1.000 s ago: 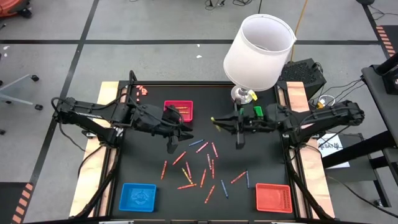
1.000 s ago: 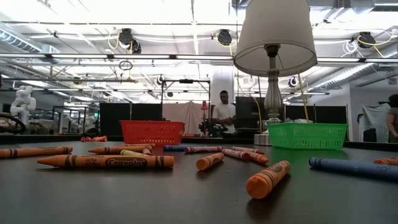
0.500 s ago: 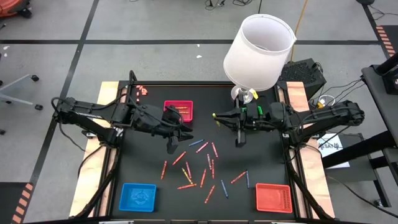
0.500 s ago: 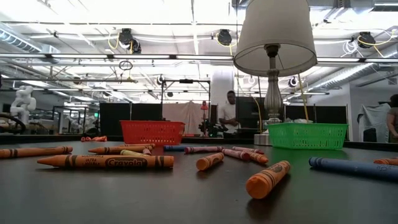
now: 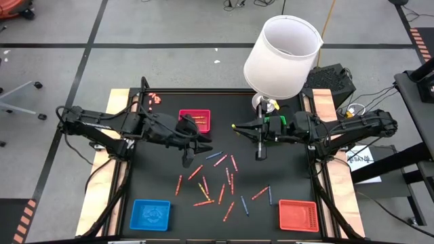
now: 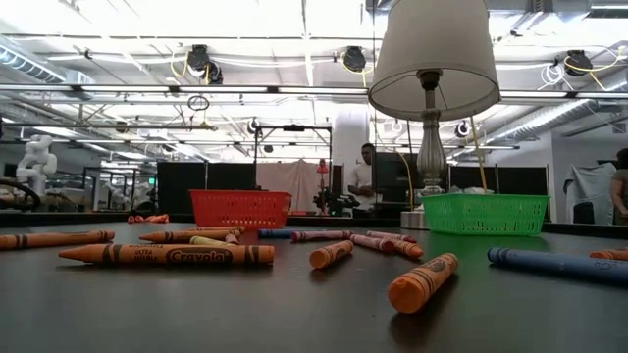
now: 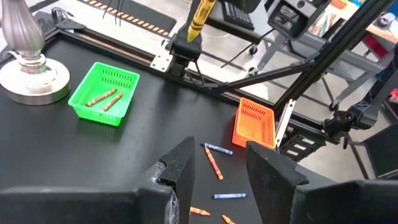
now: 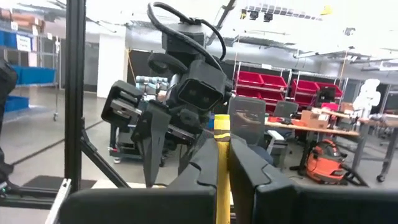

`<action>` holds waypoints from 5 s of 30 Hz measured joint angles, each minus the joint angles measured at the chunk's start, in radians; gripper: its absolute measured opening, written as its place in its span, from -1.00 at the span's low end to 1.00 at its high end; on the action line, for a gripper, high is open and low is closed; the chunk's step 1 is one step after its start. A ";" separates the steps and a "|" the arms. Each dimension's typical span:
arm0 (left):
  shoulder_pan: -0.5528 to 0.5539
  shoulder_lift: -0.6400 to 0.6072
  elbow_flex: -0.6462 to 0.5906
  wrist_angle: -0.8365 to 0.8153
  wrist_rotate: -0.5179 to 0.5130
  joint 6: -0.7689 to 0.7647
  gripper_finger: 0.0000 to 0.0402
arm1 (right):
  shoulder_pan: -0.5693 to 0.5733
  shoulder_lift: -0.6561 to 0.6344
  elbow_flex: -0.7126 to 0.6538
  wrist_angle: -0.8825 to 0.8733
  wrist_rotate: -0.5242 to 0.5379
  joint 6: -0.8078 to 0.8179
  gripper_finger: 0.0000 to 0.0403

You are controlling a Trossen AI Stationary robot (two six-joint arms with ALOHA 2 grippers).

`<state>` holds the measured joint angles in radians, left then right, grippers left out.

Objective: Sort crayons
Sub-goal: Put the yellow crayon into the red basket

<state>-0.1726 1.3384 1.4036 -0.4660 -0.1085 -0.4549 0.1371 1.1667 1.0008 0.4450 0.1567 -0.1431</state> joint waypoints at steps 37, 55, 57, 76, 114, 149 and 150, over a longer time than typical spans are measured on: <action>0.001 0.000 0.000 0.032 -0.101 -0.001 -0.30 | 0.000 0.000 0.000 -0.002 -0.001 0.352 -0.99; 0.023 0.131 0.002 0.390 -0.098 0.048 0.29 | 0.000 0.001 0.000 -0.009 -0.001 0.356 -0.99; 0.023 0.153 0.000 0.420 -0.079 0.050 0.30 | 0.000 0.001 0.000 -0.012 -0.001 0.356 -0.99; 0.053 0.232 0.000 0.614 -0.015 0.092 0.25 | 0.000 0.001 0.000 -0.028 -0.001 0.367 -0.99; 0.071 0.123 0.000 0.311 -0.019 0.098 -0.79 | 0.001 -0.066 0.000 -0.126 -0.002 0.367 -0.14; 0.195 0.037 -0.004 -0.181 -0.040 0.068 -0.68 | -0.097 -0.065 0.041 -0.766 0.075 0.771 -0.18; 0.199 0.035 -0.004 -0.172 -0.042 0.068 -0.67 | -0.124 -0.042 0.061 -0.807 0.047 0.735 -0.18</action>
<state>0.0264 1.3738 1.3997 -0.6380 -0.1501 -0.3867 0.0134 1.1244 1.0618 -0.3616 0.2039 0.5919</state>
